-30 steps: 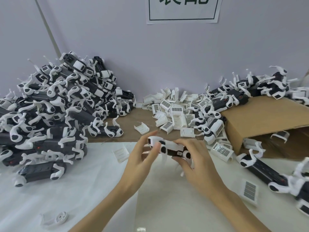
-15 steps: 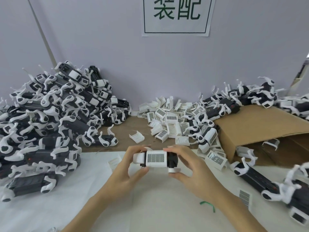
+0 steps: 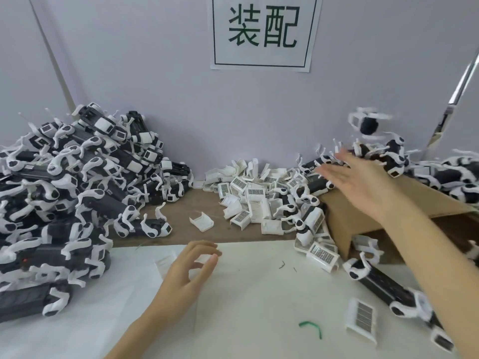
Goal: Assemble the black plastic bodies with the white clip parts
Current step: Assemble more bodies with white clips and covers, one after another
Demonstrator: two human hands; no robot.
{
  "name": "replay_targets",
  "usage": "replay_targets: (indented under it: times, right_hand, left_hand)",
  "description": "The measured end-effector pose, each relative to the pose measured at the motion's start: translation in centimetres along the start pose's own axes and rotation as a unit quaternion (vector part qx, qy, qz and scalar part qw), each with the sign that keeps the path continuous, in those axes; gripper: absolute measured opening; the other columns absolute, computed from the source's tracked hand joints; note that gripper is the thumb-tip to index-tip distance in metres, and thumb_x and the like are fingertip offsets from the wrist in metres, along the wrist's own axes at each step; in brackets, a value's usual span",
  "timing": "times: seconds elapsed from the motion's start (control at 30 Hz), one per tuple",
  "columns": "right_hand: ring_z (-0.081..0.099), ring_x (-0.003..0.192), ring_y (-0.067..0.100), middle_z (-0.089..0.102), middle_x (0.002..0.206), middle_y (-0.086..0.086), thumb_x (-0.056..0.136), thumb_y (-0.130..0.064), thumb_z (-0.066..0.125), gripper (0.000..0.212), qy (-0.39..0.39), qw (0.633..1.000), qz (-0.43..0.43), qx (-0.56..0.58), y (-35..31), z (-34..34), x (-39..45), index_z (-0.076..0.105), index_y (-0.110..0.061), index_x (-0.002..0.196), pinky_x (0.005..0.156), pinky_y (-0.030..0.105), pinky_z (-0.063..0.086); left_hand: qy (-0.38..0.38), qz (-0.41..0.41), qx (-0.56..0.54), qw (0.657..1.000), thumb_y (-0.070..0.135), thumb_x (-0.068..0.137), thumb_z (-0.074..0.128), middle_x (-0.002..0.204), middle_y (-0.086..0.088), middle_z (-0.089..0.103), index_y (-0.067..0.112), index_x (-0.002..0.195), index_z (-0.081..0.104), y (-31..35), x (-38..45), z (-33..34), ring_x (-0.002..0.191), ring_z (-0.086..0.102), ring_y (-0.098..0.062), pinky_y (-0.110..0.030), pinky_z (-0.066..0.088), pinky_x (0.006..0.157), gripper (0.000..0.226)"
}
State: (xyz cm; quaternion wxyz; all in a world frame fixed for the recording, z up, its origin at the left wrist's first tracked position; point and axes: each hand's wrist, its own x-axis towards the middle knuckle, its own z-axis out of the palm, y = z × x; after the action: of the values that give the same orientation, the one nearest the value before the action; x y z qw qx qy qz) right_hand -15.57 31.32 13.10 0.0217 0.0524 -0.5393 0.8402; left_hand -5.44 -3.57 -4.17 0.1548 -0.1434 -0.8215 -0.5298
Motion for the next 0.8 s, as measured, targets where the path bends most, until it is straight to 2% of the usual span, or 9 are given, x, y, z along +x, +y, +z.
replay_targets:
  times: [0.07,0.13,0.3,0.4,0.47,0.53,0.6,0.7,0.8]
  right_hand:
    - [0.069,0.119,0.036,0.066,0.132,0.027,0.100,-0.017,0.063,0.047,-0.051,0.998,0.026,-0.010,3.8,0.3,-1.5,0.054,0.005,0.140,0.098,0.039,0.060]
    - [0.073,0.109,0.039,0.072,0.116,0.026,0.103,-0.014,0.058,0.035,-0.060,0.996,0.063,-0.009,8.3,1.0,-3.9,0.061,0.009,0.130,0.086,0.037,0.063]
    - [0.075,0.086,0.032,0.075,0.098,0.023,0.108,-0.011,0.051,0.026,-0.075,0.987,0.116,-0.084,16.0,3.6,-8.0,0.071,0.004,0.113,0.075,0.034,0.062]
    - [0.073,0.081,0.029,0.075,0.093,0.021,0.109,-0.012,0.049,0.027,-0.081,0.986,0.117,-0.092,17.5,4.0,-8.6,0.072,0.001,0.110,0.074,0.034,0.060]
    - [0.073,0.080,0.028,0.075,0.092,0.019,0.110,-0.011,0.048,0.028,-0.088,0.982,0.126,-0.108,17.9,4.1,-9.0,0.073,0.000,0.109,0.074,0.033,0.059]
    - [0.073,0.080,0.027,0.076,0.091,0.018,0.110,-0.011,0.047,0.029,-0.095,0.979,0.128,-0.129,18.4,4.1,-9.2,0.074,0.000,0.108,0.074,0.033,0.059]
    - [0.073,0.080,0.026,0.076,0.090,0.017,0.110,-0.011,0.046,0.030,-0.097,0.977,0.129,-0.138,18.6,4.1,-9.2,0.074,-0.001,0.107,0.075,0.034,0.058]
    - [0.073,0.079,0.025,0.076,0.089,0.016,0.110,-0.012,0.047,0.030,-0.091,0.979,0.135,-0.123,18.3,4.0,-9.1,0.074,-0.001,0.107,0.073,0.032,0.058]
    - [0.073,0.078,0.025,0.076,0.089,0.016,0.110,-0.011,0.047,0.029,-0.089,0.980,0.141,-0.108,18.2,3.8,-9.2,0.075,-0.001,0.107,0.071,0.030,0.058]
  left_hand:
    - [-0.010,0.016,0.041,0.999,0.035,0.104,0.057,0.120,0.020,0.063,0.029,0.105,0.075,-0.1,0.0,0.2,0.121,0.063,-0.010,-0.019,0.049,0.095,0.019]
    - [-0.012,0.035,0.097,0.995,0.027,0.106,0.060,0.116,0.020,0.063,0.025,0.104,0.075,-0.5,0.0,0.4,0.118,0.062,-0.010,-0.023,0.050,0.094,0.015]
    - [0.023,0.080,0.214,0.973,0.021,0.105,0.064,0.116,0.017,0.059,0.021,0.106,0.071,-0.8,-0.3,0.7,0.111,0.058,-0.003,-0.022,0.046,0.094,0.007]
    - [0.090,0.108,0.309,0.941,0.024,0.103,0.065,0.118,0.007,0.060,0.018,0.105,0.070,-0.9,0.1,1.3,0.103,0.060,-0.017,-0.034,0.050,0.087,0.009]
    - [0.129,0.121,0.371,0.912,0.025,0.100,0.068,0.123,-0.002,0.059,0.016,0.105,0.070,-1.3,1.5,0.8,0.107,0.059,-0.026,-0.041,0.050,0.087,0.011]
    - [0.137,0.082,0.447,0.880,0.024,0.097,0.067,0.134,-0.011,0.054,0.016,0.109,0.069,-2.0,4.0,-0.8,0.116,0.052,-0.037,-0.048,0.045,0.093,0.014]
    - [0.116,-0.027,0.534,0.837,0.028,0.099,0.061,0.148,-0.019,0.045,0.020,0.120,0.067,-3.0,7.0,-3.3,0.127,0.045,-0.043,-0.055,0.038,0.103,0.023]
    - [0.002,-0.155,0.622,0.767,0.042,0.105,0.053,0.153,-0.012,0.033,0.027,0.139,0.057,-4.9,10.1,-6.4,0.134,0.040,-0.041,-0.053,0.035,0.113,0.037]
    - [-0.036,-0.161,0.611,0.775,0.043,0.102,0.064,0.144,-0.009,0.036,0.020,0.134,0.061,-5.9,11.5,-7.7,0.128,0.045,-0.036,-0.043,0.040,0.109,0.039]
